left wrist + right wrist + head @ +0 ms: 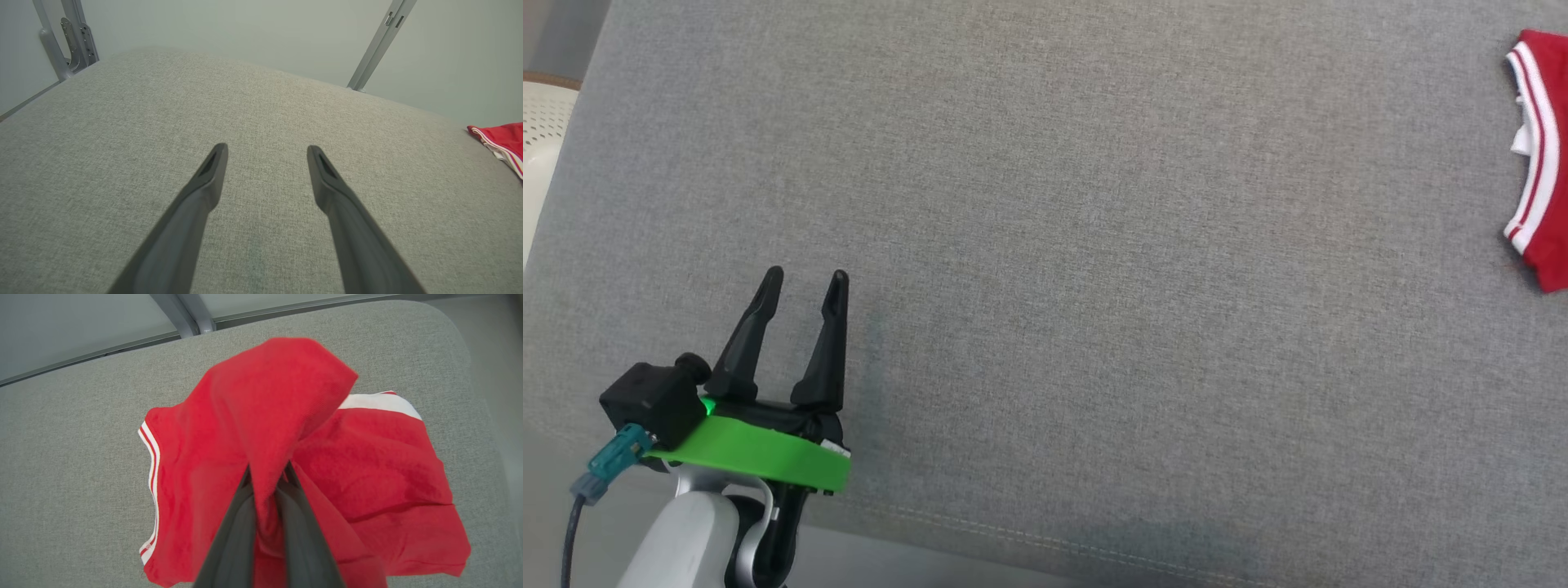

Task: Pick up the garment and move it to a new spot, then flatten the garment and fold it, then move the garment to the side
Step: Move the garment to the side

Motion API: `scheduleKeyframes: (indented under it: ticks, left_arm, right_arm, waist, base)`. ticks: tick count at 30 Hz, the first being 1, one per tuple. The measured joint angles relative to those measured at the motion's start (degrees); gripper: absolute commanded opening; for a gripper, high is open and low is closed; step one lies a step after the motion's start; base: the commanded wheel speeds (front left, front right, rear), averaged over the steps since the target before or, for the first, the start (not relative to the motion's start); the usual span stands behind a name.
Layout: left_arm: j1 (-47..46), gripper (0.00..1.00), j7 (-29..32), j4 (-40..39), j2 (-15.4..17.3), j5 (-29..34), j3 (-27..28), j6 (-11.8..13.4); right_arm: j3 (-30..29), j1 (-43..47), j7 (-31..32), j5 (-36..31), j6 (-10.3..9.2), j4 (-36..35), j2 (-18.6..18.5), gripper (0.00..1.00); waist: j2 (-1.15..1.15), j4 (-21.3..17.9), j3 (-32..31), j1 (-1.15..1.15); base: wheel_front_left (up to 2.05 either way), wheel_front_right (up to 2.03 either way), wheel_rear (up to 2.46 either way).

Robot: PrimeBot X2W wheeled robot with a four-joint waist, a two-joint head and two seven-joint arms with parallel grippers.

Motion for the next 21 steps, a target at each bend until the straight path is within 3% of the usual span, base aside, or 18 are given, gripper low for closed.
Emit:
scheduleKeyframes:
  ticks: [12, 13, 15, 16, 21]
  left_arm:
    - [0.01, 1.0, 0.0, -0.65, 0.81, 0.93, 1.68, 0.0]
    - [0.01, 1.0, 0.0, -0.7, 0.82, 1.12, 1.74, 0.01]
    - [0.0, 1.0, 0.0, -0.91, 0.85, 1.25, 1.91, 0.01]
    - [0.0, 1.0, 0.0, -0.97, 0.85, 1.25, 2.09, 0.01]
    - [0.01, 1.0, 0.0, -1.0, 1.03, 1.26, 3.34, 0.05]
  right_arm:
    - [-3.09, -2.13, 1.07, -2.02, -0.01, 3.93, -2.64, 0.0]
    - [-3.0, -2.0, 0.75, -2.9, -0.01, 4.17, -2.66, 0.1]
    - [-2.9, -1.92, -0.74, -4.63, -0.01, 4.79, -2.65, 0.77]
    - [-2.74, -1.81, -1.3, -5.13, -0.01, 5.02, -2.63, 1.0]
    - [-1.62, 0.21, -4.81, -8.64, -0.01, 7.47, -1.22, 1.0]
  waist:
    - [0.0, -1.33, 2.11, 0.0]
    - [0.0, -1.49, 2.3, 0.0]
    - [0.0, -1.81, 2.66, 0.0]
    - [0.0, -1.99, 2.83, 0.0]
    - [0.0, -3.12, 3.29, 0.0]
  base:
    - [0.0, 0.0, 0.0]
    - [0.0, 0.0, 0.0]
    - [0.0, 0.0, 0.0]
    - [0.0, 0.0, 0.0]
    - [0.0, 0.0, 0.0]
